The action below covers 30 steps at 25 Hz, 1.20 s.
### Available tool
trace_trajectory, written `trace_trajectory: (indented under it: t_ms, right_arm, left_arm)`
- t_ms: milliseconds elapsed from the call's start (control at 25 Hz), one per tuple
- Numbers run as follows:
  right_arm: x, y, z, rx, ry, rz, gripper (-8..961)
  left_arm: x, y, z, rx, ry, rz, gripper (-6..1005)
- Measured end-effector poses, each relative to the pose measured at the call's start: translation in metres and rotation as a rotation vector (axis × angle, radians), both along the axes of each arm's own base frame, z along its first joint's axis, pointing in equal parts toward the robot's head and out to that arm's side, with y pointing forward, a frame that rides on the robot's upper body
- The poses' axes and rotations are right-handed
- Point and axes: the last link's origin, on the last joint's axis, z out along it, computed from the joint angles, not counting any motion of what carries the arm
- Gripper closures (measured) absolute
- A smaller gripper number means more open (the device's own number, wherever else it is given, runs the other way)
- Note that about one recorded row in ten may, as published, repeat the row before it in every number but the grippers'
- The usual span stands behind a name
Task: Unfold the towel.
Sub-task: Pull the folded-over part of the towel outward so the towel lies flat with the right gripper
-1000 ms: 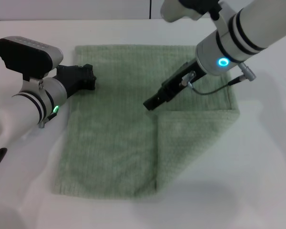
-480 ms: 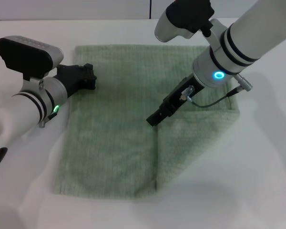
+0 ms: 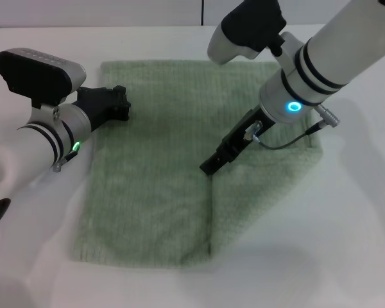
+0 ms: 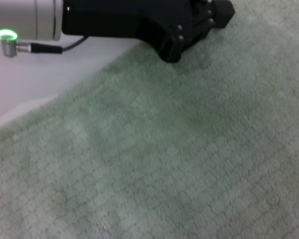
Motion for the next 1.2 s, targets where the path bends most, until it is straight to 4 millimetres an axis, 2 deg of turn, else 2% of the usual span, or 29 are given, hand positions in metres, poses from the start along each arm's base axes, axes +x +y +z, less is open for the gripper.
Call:
trace_trajectory:
  t_ms: [200,640,840,1200]
  right_arm:
    - [0.0009,-0.0020,-0.0041,-0.011,-0.020,0.015,135]
    - [0.0004,-0.0029,-0.0055,-0.015,-0.022,0.021,268]
    - [0.0003,-0.0029,-0.0054,-0.016,-0.024,0.022,495]
    - [-0.0005,-0.0035,-0.0048,-0.021,-0.029,0.027,738]
  left_arm:
    - [-0.0002,-0.0001,0.0000,0.000,0.000,0.001,996]
    - [-0.0007,-0.0006,-0.0001,0.000,-0.001,0.002,995]
    - [-0.0006,-0.0014,-0.0004,0.000,-0.004,0.002,995]
    - [-0.0011,-0.0020,-0.0005,0.000,-0.005,0.003,995]
